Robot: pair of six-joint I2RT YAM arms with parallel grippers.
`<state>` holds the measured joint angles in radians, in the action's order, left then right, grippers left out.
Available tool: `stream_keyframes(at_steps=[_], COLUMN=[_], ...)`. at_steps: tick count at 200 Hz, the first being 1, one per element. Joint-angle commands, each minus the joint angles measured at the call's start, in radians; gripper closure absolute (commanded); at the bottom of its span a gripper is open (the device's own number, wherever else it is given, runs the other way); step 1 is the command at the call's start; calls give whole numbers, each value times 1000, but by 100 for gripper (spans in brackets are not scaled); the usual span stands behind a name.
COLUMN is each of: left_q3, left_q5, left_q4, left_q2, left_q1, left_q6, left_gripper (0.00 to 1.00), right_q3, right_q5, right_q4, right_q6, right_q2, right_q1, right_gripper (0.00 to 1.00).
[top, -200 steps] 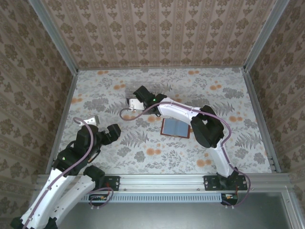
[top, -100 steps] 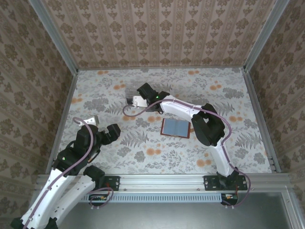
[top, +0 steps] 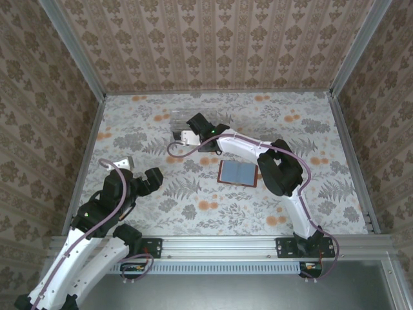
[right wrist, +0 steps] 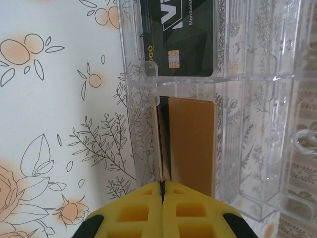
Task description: Take the credit cards out of the card holder
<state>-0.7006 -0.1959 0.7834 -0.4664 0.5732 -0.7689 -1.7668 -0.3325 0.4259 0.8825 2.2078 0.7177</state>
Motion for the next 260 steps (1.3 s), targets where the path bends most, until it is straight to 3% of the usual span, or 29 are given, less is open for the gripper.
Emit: stream_keyframes(at_steps=[1,260], left_q3=[-22,-4], left_q5=[-14,8], left_q4=[36,19], left_q2=[6,-5], left_q1=[-12,-25], left_q6=[17,17], left_gripper=[0,0], right_q3=[-38,-52], right_q5=[33,117], right_q4=[27,41], right_q6=[-49,-114], right_q2=[27,30], right_q1=[-12,-67], right_gripper=[100,100])
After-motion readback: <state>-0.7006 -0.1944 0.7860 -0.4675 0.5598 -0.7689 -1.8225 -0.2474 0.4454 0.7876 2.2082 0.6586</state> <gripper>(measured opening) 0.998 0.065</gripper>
